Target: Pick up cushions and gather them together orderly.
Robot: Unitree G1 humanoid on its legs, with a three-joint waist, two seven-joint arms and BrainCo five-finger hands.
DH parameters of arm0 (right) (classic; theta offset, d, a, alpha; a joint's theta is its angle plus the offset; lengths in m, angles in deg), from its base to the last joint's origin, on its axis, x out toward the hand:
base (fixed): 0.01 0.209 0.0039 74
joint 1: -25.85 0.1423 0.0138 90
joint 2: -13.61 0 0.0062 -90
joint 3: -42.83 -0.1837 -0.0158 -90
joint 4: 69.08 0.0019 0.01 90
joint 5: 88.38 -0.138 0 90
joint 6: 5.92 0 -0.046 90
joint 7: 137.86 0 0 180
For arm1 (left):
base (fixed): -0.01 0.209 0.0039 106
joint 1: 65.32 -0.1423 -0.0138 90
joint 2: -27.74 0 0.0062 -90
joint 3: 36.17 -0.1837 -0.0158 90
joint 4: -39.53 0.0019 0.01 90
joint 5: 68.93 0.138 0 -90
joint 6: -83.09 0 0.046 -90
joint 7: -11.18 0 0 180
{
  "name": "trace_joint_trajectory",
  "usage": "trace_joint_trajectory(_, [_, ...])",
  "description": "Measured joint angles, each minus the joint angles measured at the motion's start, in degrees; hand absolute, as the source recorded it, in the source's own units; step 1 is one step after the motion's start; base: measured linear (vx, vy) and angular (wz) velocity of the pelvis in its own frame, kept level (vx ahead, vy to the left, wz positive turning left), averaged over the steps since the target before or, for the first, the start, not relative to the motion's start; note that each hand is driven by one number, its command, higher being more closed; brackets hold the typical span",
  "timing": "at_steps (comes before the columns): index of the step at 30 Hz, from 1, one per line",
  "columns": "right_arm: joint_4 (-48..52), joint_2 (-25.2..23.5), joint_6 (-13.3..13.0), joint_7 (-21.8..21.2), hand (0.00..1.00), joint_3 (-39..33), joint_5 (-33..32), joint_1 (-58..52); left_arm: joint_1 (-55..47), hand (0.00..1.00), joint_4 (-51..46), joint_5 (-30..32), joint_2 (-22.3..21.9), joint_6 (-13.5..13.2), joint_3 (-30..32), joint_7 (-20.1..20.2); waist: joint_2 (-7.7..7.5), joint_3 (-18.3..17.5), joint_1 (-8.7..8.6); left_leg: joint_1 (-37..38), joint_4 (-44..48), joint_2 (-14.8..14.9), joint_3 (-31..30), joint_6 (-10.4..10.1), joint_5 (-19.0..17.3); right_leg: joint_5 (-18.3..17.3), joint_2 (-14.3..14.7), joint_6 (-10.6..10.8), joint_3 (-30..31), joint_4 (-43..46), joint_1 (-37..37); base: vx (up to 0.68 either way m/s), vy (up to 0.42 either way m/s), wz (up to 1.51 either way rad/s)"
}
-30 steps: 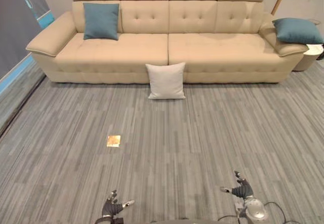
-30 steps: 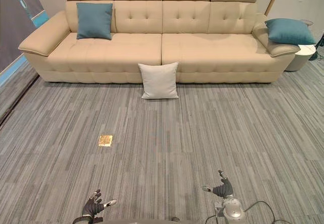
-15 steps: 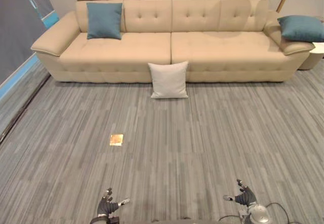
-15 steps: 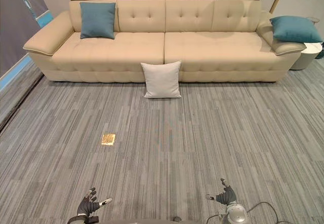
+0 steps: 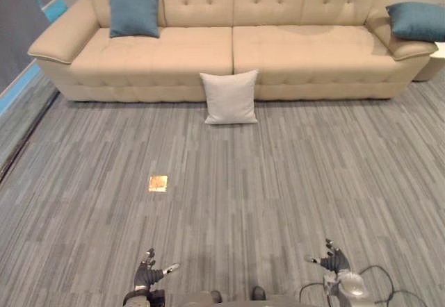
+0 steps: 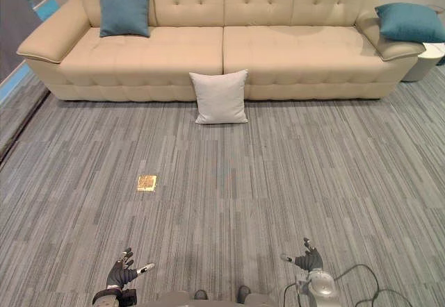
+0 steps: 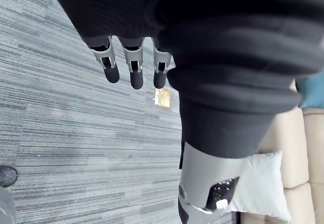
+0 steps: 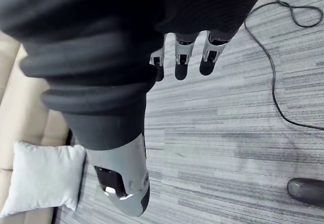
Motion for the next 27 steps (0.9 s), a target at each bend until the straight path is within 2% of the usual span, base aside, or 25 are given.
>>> trace_joint_trajectory(1, [0.0,-0.7,0.2,0.0,0.00,0.1,-0.1,-0.1,0.1,0.00,0.0,-0.1,0.9,0.1,-0.4,0.0,-0.41,0.7,-0.30,1.6,0.4,-0.3,-0.1,0.6,-1.1,-1.4,-1.1,-0.2,-1.5,6.0,-2.9,0.35,0.100,0.01])
trace_joint_trajectory(3, [0.0,-1.3,0.2,0.0,0.00,1.3,-0.3,0.1,1.0,0.00,0.0,-0.3,2.4,0.5,-0.4,-0.4,-1.02,1.7,-0.52,4.5,-0.1,-0.1,-0.4,0.4,-2.1,-2.2,-2.3,-0.9,-4.8,6.1,-7.0,0.38,0.058,0.08])
trace_joint_trajectory(5, [0.0,-1.0,0.2,0.1,0.00,1.9,-0.5,0.2,3.6,0.00,0.0,-0.7,3.1,0.5,-0.7,-1.3,-1.10,2.7,-0.83,7.8,-3.2,1.2,-2.5,-0.1,-2.5,-0.9,-1.6,-1.7,-7.2,-1.9,-10.3,0.45,-0.015,0.46])
trace_joint_trajectory(6, [0.0,-0.7,0.2,0.1,0.00,1.9,-0.5,0.2,4.8,0.00,0.1,-0.8,3.0,0.5,-0.8,-1.3,-0.57,3.3,-0.98,10.0,-5.5,2.2,-3.3,-0.7,-2.2,1.4,-0.5,-1.9,-7.4,-6.4,-11.5,0.54,-0.057,0.59])
trace_joint_trajectory(7, [0.1,-0.4,0.2,0.1,0.00,1.9,-0.6,0.3,5.6,0.00,0.1,-0.8,2.7,0.5,-0.9,-1.5,-0.08,3.6,-1.36,12.2,-8.3,3.2,-4.4,-1.8,-1.7,4.7,0.6,-2.2,-7.6,-11.7,-12.4,0.62,-0.089,0.64])
trace_joint_trajectory(8, [0.2,-0.3,0.2,0.2,0.00,1.9,-0.6,0.3,6.1,0.00,0.2,-0.7,2.6,0.4,-1.1,-2.0,-0.27,3.6,-2.14,14.6,-10.6,3.8,-5.8,-3.2,-1.1,10.6,0.8,-3.3,-7.3,-17.3,-13.0,0.64,-0.110,0.63])
trace_joint_trajectory(9, [0.2,-0.2,0.2,0.3,0.00,1.9,-0.6,0.2,6.6,0.00,0.5,-0.7,2.6,0.4,-1.6,-2.2,-0.35,3.6,-2.44,15.6,-10.9,4.3,-6.4,-4.3,-1.2,14.5,0.9,-4.4,-7.1,-17.9,-13.3,0.84,-0.197,0.60])
trace_joint_trajectory(10, [0.2,0.3,0.2,0.7,0.00,1.8,-0.6,0.3,7.2,0.00,1.8,-0.7,1.9,0.4,-2.2,-2.2,0.49,3.3,-2.65,16.5,-10.1,6.2,-7.5,-5.5,-1.4,17.3,1.4,-8.0,-7.9,-14.7,-13.3,0.69,-0.188,0.45])
trace_joint_trajectory(11, [0.7,0.0,0.2,1.1,0.00,1.2,-0.6,1.5,7.9,0.00,2.4,-0.7,1.4,0.5,-2.5,-2.1,1.28,3.6,-2.86,14.7,-7.0,6.8,-8.2,-10.1,1.4,13.9,0.9,-9.1,-9.3,-11.1,-13.8,0.81,-0.231,0.42])
trace_joint_trajectory(12, [0.7,-0.1,0.2,1.1,0.00,1.0,-0.6,2.0,8.0,0.00,2.5,-0.7,1.1,0.5,-2.5,-2.1,1.29,3.6,-3.17,13.5,-4.3,6.5,-8.3,-11.9,3.8,12.3,0.5,-9.2,-9.8,-10.3,-13.4,0.64,-0.215,0.37])
trace_joint_trajectory(13, [1.6,-0.1,0.2,1.1,0.00,1.3,-0.5,1.9,8.0,0.00,2.8,-0.7,0.1,0.5,-2.3,-2.1,1.90,4.1,-3.46,10.3,5.5,6.8,-7.5,-11.3,9.9,10.4,1.1,-9.5,-10.7,-11.4,-9.7,0.52,-0.179,0.26])
trace_joint_trajectory(14, [1.9,-0.1,0.1,1.1,0.00,1.6,-0.5,1.8,7.8,0.00,3.0,-0.7,-0.4,0.5,-2.2,-2.0,2.33,4.5,-3.43,8.1,12.3,7.4,-6.7,-10.9,14.5,9.8,1.7,-9.6,-10.8,-13.8,-6.3,0.69,-0.199,0.10])
trace_joint_trajectory(15, [2.1,-0.5,0.1,1.1,0.00,2.5,-0.6,1.7,6.7,0.00,3.0,-0.7,-0.8,0.4,-2.0,-1.9,2.57,5.1,-2.51,2.6,26.4,10.2,-4.8,-10.3,19.7,9.3,3.5,-9.6,-10.5,-19.5,1.0,0.55,-0.121,-0.16])
trace_joint_trajectory(16, [2.5,-1.3,0.0,1.3,0.00,2.3,-0.7,1.8,6.5,0.00,3.0,-0.7,-0.7,0.5,-1.9,-1.9,3.04,5.0,-1.77,-1.4,35.0,11.8,-3.4,-7.6,15.0,9.1,4.7,-10.0,-9.8,-22.4,5.2,0.79,-0.156,-0.43])
trace_joint_trajectory(17, [2.7,-2.2,-0.2,1.4,0.00,2.4,-1.1,2.1,6.5,0.00,2.8,-0.7,-0.7,0.5,-2.0,-1.8,2.15,5.5,-0.28,-6.3,40.4,12.1,-2.1,-7.3,11.1,8.8,5.0,-10.5,-8.8,-24.9,10.0,0.61,-0.084,-0.43])
trace_joint_trajectory(18, [3.0,-2.6,-0.2,1.3,0.00,2.3,-1.8,2.1,6.3,0.00,2.2,-0.7,-0.9,0.5,-2.1,-1.4,1.19,5.9,0.74,-11.4,40.6,11.8,-0.4,-6.6,8.9,8.8,4.8,-10.5,-8.2,-27.8,14.1,0.59,-0.066,-0.31])
trace_joint_trajectory(20, [4.1,-2.8,-0.2,1.4,0.00,2.4,-2.2,2.3,6.0,0.00,1.5,-0.7,-0.9,0.5,-2.1,-0.9,0.54,6.2,1.73,-17.5,35.8,11.6,1.9,-5.4,7.8,7.9,4.5,-10.3,-6.9,-31.5,18.3,0.57,-0.005,-0.31])
trace_joint_trajectory(21, [4.2,-2.6,-0.2,1.4,0.00,2.3,-2.1,3.1,5.7,0.00,0.9,-0.7,-0.9,0.5,-2.0,-0.8,0.13,6.5,2.64,-21.1,27.4,10.4,2.2,-5.5,7.9,6.8,3.9,-8.5,-5.4,-33.7,20.6,0.66,0.077,-0.62])
trace_joint_trajectory(22, [4.1,-2.4,-0.2,1.4,0.00,2.3,-2.1,3.4,5.4,0.00,0.9,-0.7,-1.2,0.5,-2.0,-0.8,0.07,6.6,2.91,-22.4,13.7,8.5,0.7,-7.1,9.3,5.5,3.2,-6.9,-4.7,-35.3,22.7,0.54,0.114,-0.60])
trace_joint_trajectory(23, [4.1,-2.3,-0.2,1.4,0.00,2.2,-2.1,3.7,4.8,0.00,0.8,-0.7,-1.4,0.5,-2.0,-0.8,0.35,6.4,3.12,-22.0,6.1,7.9,-0.3,-8.5,11.2,4.7,3.2,-6.3,-4.2,-35.6,23.6,0.55,0.185,-0.66])
trace_joint_trajectory(24, [4.1,-2.4,-0.2,1.6,0.00,2.3,-2.1,3.6,3.8,0.00,1.1,-0.7,-1.4,0.6,-1.9,-0.8,0.67,6.2,3.87,-21.0,-2.1,7.5,-1.3,-7.9,21.0,2.6,2.9,-4.6,-2.5,-36.0,25.6,0.55,0.223,-0.41])
trace_joint_trajectory(25, [3.9,-3.4,-0.1,1.6,0.00,2.3,-2.1,3.0,3.9,0.00,1.3,-0.7,-1.4,1.0,-1.9,-0.9,-1.57,5.9,4.05,-19.8,-2.6,5.0,-0.2,-4.2,21.6,2.1,0.7,-4.3,-2.0,-35.8,26.5,0.70,0.260,-0.15])
trace_joint_trajectory(27, [4.0,-3.0,-0.1,1.6,0.00,2.1,-2.0,2.7,5.5,0.00,1.1,-0.6,-1.2,1.0,-2.0,-0.8,-2.37,5.5,3.90,-20.1,-0.5,2.7,0.2,-1.5,19.4,2.7,-1.7,-3.9,-1.8,-31.8,25.4,0.59,0.195,0.23])
